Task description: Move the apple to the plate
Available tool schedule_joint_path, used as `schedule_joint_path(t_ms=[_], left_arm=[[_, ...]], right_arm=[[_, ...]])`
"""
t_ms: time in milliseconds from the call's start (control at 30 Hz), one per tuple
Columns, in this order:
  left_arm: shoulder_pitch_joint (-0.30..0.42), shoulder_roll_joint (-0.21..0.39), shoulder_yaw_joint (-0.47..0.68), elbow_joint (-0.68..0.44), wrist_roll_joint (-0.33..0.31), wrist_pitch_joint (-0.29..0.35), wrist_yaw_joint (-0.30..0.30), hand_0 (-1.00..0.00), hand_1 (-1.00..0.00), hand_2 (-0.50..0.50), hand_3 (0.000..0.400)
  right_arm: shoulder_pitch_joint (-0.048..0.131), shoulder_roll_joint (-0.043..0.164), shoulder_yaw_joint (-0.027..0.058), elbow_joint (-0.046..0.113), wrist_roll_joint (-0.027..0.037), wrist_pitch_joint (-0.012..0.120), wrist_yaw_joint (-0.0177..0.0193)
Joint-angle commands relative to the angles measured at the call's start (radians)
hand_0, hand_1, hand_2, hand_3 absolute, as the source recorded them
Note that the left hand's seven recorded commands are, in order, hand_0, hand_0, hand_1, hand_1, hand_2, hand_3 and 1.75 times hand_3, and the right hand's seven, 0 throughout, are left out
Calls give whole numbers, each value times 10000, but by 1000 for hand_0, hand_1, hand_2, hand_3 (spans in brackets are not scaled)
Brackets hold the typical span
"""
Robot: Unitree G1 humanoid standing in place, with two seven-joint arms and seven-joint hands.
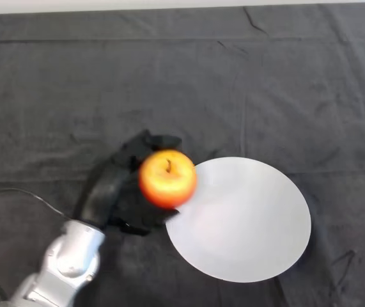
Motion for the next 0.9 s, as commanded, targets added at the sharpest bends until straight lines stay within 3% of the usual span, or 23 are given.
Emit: schedule_joint_path(t_ms=[33,367,667,767,800,833,867,900], left_arm=[[252,-34,-214,-620,234,137,274,-1000,-1000,0,400],[17,-262,-1892,-797,592,541,1062,-1000,-1000,0,400],[-325,-180,-3010,-235,587,362,1264,-1000,-996,-2,400],[-459,-129,-3243,-2,552,309,1234,-1000,-937,-31,400],[-504,-107,-3307,81,537,287,1218,-667,-784,59,314],[-544,-82,-3363,163,524,263,1201,-467,-714,124,285],[-578,-60,-3405,225,512,250,1185,0,-400,200,160],[-616,-38,-3446,289,498,243,1166,0,-294,147,118]], right_arm=[[-26,-209,-57,-75,-1,64,-21],[-26,-209,-57,-77,-1,55,-28],[-26,-210,-58,-78,-1,50,-32],[-26,-210,-58,-78,0,49,-33],[-26,-211,-58,-78,0,48,-33],[-26,-211,-58,-77,0,48,-34],[-26,-211,-59,-77,0,48,-34],[-25,-211,-59,-77,0,47,-34]])
